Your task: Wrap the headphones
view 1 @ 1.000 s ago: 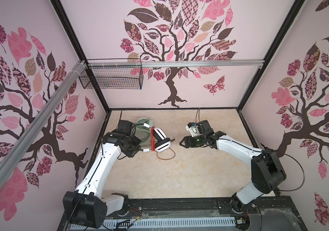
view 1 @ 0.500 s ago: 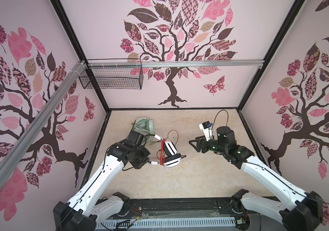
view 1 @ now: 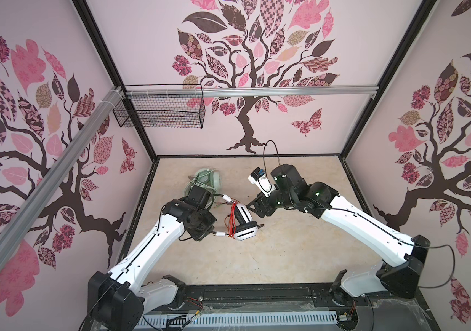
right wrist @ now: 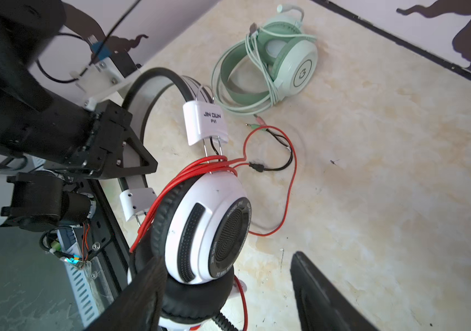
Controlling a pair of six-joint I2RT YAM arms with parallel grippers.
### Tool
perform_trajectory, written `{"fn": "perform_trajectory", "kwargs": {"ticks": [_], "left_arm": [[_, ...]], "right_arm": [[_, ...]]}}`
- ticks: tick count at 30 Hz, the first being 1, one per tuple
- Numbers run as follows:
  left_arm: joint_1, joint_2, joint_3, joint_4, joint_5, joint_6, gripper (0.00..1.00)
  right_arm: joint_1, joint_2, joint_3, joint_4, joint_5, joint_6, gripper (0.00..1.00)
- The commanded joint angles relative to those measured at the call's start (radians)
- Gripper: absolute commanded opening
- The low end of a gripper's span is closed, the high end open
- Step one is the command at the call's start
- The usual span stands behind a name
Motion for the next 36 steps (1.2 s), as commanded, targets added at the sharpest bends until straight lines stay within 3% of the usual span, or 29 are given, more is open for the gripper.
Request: {"fn": "perform_trajectory", "kwargs": {"ticks": [1,13,20,26,28,36], "left_arm": [[0.000,-0.013,-0.002,0.041,0.021,0.016,0.00],[0.000,-0.015,-0.004,0.042,0.022,0.019,0.00],[0.000,-0.018,0.000,0.043,0.041,0.022,0.00],[0.000,-0.027,0.007,0.037,0.046,0.028,0.00],[0.000,-0.032,0.005,0.033,0.046,0.034,0.00],[0.035,-0.010,0.014,0.006,0.017,0.118,0.00]], "right_arm": [[0.023,0.064,0.060,-0.157,0.031,-0.023,0.73],[0.107,0.141,0.084,-0.114,0.017,0.024,0.81],[0.151,0.195,0.123,-0.114,0.173,0.079,0.81],[0.168,0.243,0.152,-0.099,0.239,0.104,0.80],[0.168,0.252,0.158,-0.102,0.258,0.099,0.75],[0.168,0.195,0.109,-0.150,0.345,-0.004,0.34]]}}
